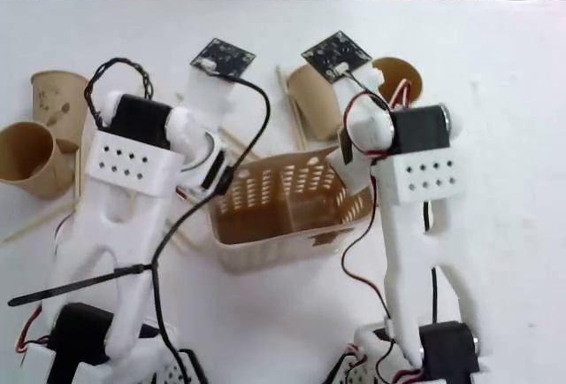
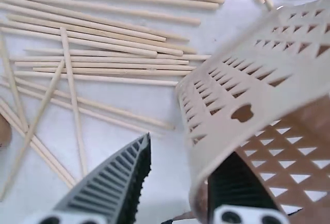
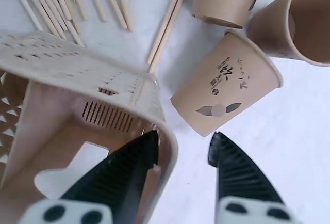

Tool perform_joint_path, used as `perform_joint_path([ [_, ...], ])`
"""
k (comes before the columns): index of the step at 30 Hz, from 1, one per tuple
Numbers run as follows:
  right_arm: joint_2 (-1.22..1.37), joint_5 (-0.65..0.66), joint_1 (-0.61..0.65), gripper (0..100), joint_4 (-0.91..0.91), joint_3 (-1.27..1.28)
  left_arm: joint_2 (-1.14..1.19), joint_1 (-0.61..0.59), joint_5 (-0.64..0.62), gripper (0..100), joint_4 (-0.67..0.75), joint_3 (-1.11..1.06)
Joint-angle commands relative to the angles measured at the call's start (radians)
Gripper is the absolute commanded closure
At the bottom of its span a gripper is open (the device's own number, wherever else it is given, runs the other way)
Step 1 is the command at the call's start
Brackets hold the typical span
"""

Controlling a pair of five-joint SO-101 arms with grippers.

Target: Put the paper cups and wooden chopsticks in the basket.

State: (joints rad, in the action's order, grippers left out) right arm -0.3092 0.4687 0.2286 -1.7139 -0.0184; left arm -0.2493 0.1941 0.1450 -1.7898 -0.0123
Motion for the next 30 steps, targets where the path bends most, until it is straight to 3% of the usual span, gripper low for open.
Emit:
perform_joint_path([
  [1, -0.097, 0.005, 0.004, 82.3, 0.004, -0.04, -0.038, 0.033, 0.054, 82, 0.002, 0.068],
  [9, -0.341, 0.003, -0.001, 82.4, 0.016, -0.035, -0.11, 0.033, 0.083, 82, 0.002, 0.207],
  [23, -0.673, 0.012, -0.022, 82.3, 0.024, 0.069, -0.512, 0.021, 0.077, 82, 0.015, 0.219],
  [27, -0.644, 0.069, -0.202, 82.1, 0.071, 0.101, -0.556, -0.171, 0.031, 82, 0.083, 0.17],
  [30, -0.484, 0.11, -0.323, 82.1, 0.189, 0.144, -0.55, -0.328, -0.054, 82, 0.186, 0.002],
])
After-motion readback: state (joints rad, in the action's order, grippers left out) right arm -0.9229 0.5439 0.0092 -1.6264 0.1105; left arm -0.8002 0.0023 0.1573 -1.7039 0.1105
